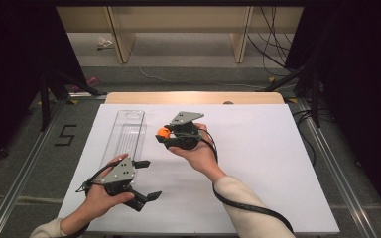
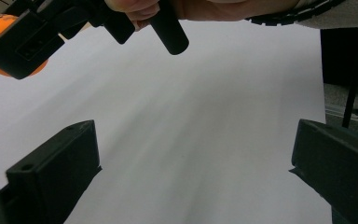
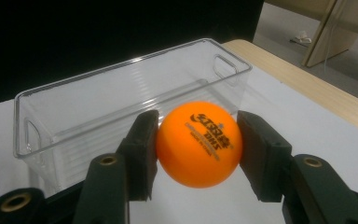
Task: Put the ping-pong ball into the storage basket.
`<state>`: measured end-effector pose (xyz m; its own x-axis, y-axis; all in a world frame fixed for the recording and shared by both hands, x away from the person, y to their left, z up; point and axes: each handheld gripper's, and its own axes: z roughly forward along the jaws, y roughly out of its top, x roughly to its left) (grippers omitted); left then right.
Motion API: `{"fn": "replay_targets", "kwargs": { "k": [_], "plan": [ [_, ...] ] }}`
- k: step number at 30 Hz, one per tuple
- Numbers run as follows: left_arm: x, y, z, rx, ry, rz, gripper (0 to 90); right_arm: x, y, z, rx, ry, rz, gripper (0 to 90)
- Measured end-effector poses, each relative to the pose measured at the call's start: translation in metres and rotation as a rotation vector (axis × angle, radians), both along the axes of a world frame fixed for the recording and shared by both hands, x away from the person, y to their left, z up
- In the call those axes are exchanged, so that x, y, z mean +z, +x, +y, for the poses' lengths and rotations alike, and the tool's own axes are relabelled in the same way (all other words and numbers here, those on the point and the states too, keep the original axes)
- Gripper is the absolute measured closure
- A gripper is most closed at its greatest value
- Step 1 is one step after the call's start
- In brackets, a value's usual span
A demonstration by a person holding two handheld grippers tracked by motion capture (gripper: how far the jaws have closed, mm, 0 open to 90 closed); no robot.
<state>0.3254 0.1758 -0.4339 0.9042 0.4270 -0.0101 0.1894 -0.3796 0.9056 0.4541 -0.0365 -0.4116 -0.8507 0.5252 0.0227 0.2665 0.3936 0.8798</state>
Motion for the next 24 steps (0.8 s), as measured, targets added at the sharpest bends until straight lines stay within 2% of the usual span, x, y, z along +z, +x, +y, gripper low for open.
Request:
{"fn": "replay_targets", "kwargs": {
  "k": [24],
  "plan": [
    [0.0,0.0,0.0,-0.003,0.003,-0.003,0.5,0.001,0.0,0.015,0.03,0.007,0.001,51.5]
  ]
}}
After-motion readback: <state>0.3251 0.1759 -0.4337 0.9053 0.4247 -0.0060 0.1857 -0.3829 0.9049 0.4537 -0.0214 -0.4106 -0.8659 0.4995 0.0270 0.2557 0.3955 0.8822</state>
